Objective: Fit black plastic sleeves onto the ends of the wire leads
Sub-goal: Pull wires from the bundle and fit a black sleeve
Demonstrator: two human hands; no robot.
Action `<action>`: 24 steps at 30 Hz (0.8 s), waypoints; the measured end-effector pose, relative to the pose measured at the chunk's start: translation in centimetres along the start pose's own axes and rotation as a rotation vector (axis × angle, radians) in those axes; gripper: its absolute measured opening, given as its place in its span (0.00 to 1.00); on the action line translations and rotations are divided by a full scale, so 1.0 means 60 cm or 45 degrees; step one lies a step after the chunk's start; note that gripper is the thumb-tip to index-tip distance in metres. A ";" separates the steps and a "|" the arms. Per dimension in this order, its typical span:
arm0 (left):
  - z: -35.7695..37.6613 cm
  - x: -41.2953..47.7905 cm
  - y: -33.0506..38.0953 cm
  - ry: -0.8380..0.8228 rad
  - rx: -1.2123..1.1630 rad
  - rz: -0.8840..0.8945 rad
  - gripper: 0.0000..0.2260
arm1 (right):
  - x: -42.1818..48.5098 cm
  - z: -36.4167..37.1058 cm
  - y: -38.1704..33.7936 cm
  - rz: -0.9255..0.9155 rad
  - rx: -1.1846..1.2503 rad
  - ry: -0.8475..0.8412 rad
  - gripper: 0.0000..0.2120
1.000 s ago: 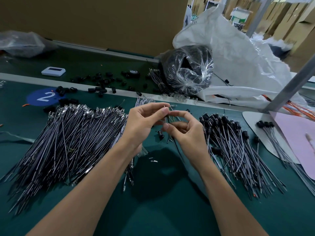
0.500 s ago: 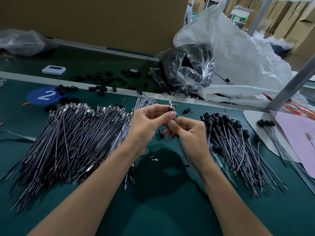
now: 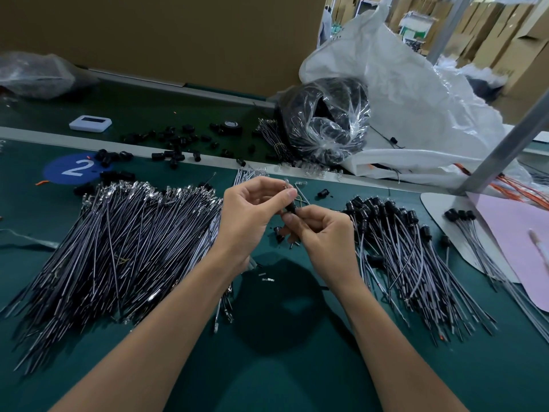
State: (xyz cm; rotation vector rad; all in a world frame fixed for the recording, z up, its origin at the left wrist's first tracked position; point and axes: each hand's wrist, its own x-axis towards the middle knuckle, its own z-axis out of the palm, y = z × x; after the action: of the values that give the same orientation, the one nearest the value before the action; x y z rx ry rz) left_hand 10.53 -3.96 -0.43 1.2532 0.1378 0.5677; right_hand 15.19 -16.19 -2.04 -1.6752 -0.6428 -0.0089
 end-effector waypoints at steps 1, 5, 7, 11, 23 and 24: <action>0.000 0.000 0.001 -0.001 -0.019 -0.005 0.04 | 0.000 0.001 -0.001 0.001 0.003 0.005 0.05; -0.001 -0.001 0.005 -0.031 -0.125 -0.033 0.08 | -0.001 -0.001 -0.004 -0.019 0.033 0.023 0.01; -0.001 -0.001 0.004 -0.051 -0.189 -0.055 0.07 | 0.000 -0.002 -0.004 -0.024 0.038 0.031 0.02; -0.006 0.003 0.003 -0.040 -0.243 -0.072 0.07 | -0.001 0.001 -0.009 -0.015 0.071 0.035 0.03; -0.011 0.006 0.002 -0.107 -0.193 -0.061 0.07 | -0.002 0.001 -0.007 -0.064 0.059 0.004 0.09; -0.011 0.005 0.001 -0.111 -0.197 -0.062 0.08 | -0.002 0.002 -0.007 -0.073 0.045 0.004 0.10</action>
State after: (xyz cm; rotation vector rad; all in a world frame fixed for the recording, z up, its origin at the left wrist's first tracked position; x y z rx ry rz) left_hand 10.51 -3.20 -0.50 1.1192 0.0502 0.4720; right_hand 14.91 -16.13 -1.73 -1.6219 -0.6847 -0.0413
